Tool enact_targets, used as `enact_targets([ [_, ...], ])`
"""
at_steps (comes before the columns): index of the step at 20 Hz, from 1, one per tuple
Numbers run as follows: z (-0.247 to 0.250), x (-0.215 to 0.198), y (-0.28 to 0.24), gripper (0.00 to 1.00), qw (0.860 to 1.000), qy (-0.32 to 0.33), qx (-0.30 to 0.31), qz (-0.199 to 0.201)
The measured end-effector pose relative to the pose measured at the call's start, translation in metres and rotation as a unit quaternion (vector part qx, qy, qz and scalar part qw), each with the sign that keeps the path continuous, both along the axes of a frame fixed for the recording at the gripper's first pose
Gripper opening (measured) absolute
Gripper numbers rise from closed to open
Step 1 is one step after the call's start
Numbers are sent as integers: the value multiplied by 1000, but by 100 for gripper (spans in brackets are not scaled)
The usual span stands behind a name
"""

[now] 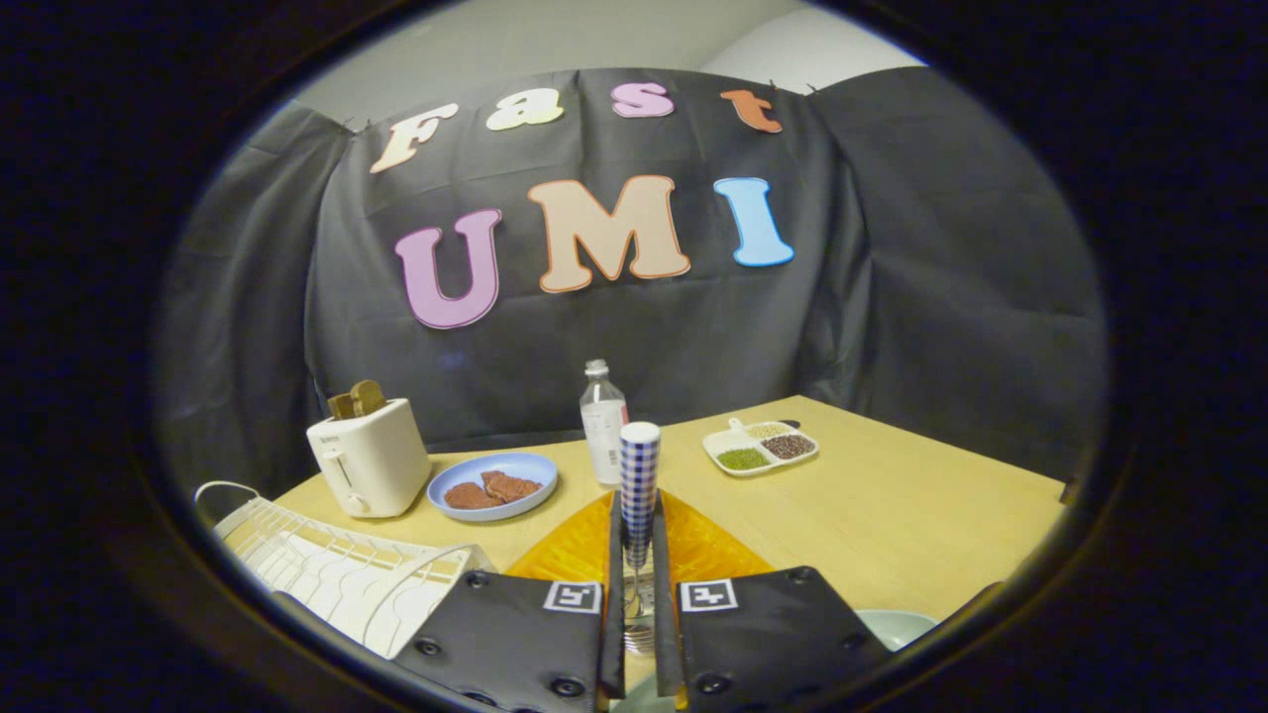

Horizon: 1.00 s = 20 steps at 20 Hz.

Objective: Take the plate from the dish rack, then take the spoon from the basket and place it into the plate.

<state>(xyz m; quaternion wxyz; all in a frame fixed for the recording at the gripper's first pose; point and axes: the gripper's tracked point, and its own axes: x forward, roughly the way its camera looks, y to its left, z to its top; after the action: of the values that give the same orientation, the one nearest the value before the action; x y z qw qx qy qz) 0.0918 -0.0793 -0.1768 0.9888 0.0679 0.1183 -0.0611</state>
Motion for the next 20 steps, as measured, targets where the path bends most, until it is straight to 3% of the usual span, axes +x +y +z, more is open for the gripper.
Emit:
enact_targets([
  [6,45,-10,-1,15,999,-29,-20,-15],
  [14,114,-63,-30,15,994,-88,40,-57],
  [20,99,-108,-46,15,991,-57,81,-91],
])
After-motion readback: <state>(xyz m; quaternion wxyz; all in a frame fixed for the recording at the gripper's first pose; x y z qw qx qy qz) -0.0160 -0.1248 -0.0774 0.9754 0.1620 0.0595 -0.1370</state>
